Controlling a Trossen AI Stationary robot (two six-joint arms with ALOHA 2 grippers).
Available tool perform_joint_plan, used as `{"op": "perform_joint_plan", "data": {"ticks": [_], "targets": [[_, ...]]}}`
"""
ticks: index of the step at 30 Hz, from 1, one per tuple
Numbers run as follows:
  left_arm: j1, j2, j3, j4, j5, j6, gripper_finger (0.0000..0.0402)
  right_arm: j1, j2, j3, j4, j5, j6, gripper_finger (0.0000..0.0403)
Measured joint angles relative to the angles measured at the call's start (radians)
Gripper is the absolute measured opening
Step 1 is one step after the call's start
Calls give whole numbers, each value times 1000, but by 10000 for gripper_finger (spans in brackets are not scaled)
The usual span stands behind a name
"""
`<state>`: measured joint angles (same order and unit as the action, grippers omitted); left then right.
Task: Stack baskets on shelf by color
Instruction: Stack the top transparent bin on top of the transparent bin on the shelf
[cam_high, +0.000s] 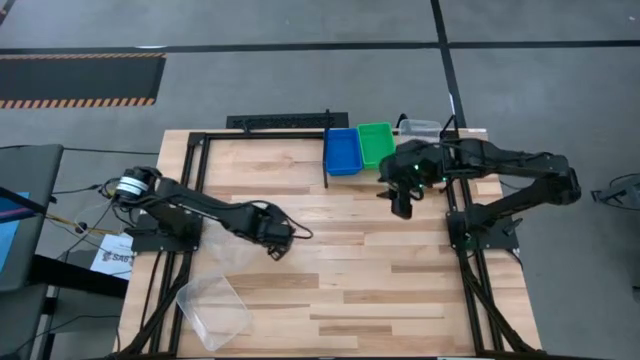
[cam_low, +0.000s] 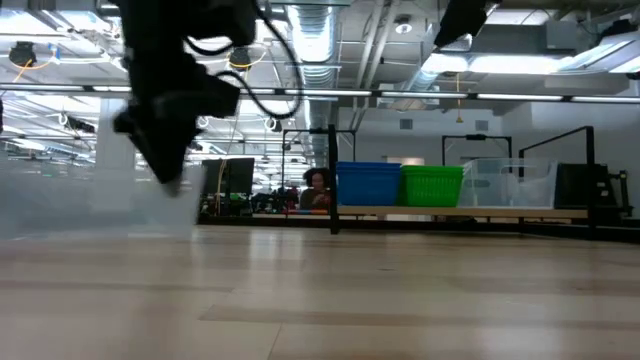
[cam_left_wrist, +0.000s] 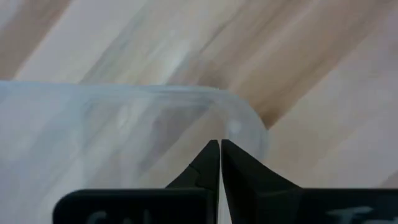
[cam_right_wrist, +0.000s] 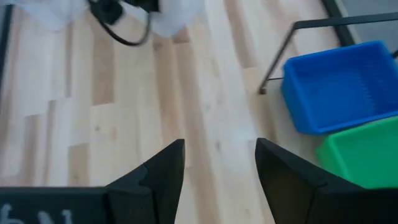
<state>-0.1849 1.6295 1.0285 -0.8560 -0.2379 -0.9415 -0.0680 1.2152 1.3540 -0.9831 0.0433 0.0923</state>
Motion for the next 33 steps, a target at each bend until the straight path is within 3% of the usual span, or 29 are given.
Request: {"op": "perform_joint_plan", "data": {"ticks": [6,10,13,20,23,25,27,30,33], "targets": [[57,26,23,439,96,168,1,89,0,0,-5,9,72,217],[84,26,26,834,285,302,1,125,0,0,-7,12,93,217],[115,24,26,1034,429,320,1,141,0,0,-11,33,115,217],[178,-67,26,1050,709,173,1,161,0,0,-36,73,253,217],[173,-158,26,968,737,144,0,161,1,0,-34,112,383,217],[162,-240,26,849,674,144,0,167,16,0,-29,123,445,217],[147,-327,28,661,539,170,0,177,25,-2,-30,124,472,217],[112,-431,27,329,181,169,0,204,60,1,-5,124,487,217],[78,-460,20,67,-145,43,0,234,118,0,18,124,487,217]]}}
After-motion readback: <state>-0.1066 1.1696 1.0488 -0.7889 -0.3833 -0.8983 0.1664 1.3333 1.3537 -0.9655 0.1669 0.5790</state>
